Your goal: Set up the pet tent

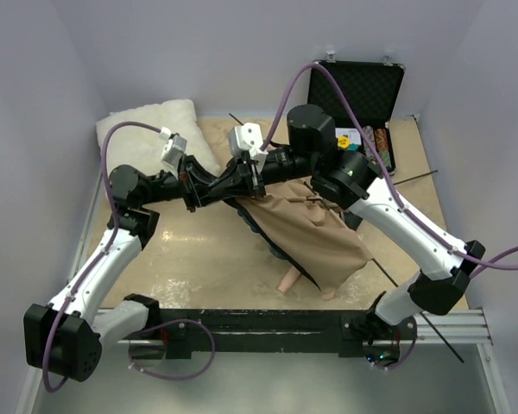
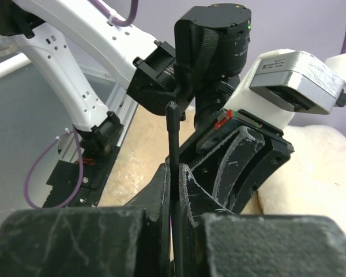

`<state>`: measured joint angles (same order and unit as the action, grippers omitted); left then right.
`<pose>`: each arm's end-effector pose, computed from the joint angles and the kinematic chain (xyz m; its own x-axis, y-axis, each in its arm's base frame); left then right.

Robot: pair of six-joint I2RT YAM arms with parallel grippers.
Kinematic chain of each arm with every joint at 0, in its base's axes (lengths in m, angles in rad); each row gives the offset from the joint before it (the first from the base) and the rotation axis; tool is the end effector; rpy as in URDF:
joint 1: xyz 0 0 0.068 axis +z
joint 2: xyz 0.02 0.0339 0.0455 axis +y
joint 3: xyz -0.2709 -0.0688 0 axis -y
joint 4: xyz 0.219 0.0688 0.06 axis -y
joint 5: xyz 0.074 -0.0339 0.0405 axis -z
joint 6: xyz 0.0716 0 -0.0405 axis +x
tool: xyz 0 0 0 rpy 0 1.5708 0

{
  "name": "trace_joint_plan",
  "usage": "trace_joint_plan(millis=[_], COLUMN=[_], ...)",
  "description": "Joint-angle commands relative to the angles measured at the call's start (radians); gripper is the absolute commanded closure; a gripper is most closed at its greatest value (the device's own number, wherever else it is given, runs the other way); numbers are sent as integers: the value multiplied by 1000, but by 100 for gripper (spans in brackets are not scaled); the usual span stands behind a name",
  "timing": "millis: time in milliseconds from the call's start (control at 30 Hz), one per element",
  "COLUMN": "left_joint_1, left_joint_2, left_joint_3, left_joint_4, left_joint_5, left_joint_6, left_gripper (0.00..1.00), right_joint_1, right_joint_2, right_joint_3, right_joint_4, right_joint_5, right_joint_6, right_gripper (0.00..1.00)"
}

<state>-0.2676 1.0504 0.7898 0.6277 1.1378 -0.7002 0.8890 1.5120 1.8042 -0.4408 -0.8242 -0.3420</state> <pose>0.1848 -0.1181 0.3874 -0.3333 -0.1890 -0.9237 0.9327 0.0770 -0.3523 0.1595 0.2799 0.4863 0.2424 -0.0628 -0.9681 -0.9590 -0.1663 -0.2293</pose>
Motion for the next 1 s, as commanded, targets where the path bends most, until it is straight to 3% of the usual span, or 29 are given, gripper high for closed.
trace_joint_plan(millis=[0, 200, 433, 967], left_joint_1=[37, 88, 157, 179], left_joint_2=[-35, -81, -87, -67], left_joint_3=[19, 46, 80, 192], left_joint_4=[58, 27, 99, 130], left_joint_5=[52, 114, 140, 137], left_joint_6=[-61, -90, -217, -314], left_gripper=[100, 100, 100, 100], right_joint_1=[-15, -106, -159, -156], right_joint_2=[-33, -42, -71, -104], right_joint_3=[4, -26, -74, -186], right_joint_4=[-2, -93, -231, -223], right_joint_5=[69, 102, 152, 261], right_joint_6=[20, 18, -92, -157], right_gripper=[100, 100, 100, 100])
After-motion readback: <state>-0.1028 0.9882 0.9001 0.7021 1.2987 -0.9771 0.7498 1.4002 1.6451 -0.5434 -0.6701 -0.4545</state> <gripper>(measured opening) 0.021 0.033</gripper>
